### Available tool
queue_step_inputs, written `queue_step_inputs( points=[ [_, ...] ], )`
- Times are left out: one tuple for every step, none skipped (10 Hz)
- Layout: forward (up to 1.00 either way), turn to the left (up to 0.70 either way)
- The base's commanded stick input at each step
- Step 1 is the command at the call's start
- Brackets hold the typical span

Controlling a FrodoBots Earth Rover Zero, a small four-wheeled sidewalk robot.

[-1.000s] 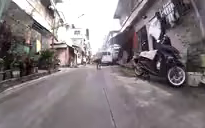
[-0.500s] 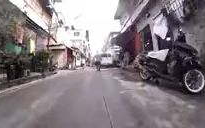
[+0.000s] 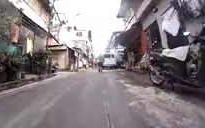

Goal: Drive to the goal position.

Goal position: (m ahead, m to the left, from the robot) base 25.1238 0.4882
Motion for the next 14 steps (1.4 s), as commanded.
queue_step_inputs(
  points=[
    [1.00, 0.00],
    [1.00, 0.00],
    [1.00, 0.00],
    [1.00, 0.00],
    [1.00, 0.00],
    [1.00, 0.00],
    [1.00, 0.00],
    [1.00, 0.00],
    [1.00, 0.00],
    [1.00, 0.00],
    [1.00, 0.00],
    [1.00, 0.00],
    [1.00, 0.00],
    [1.00, 0.00]
  ],
)
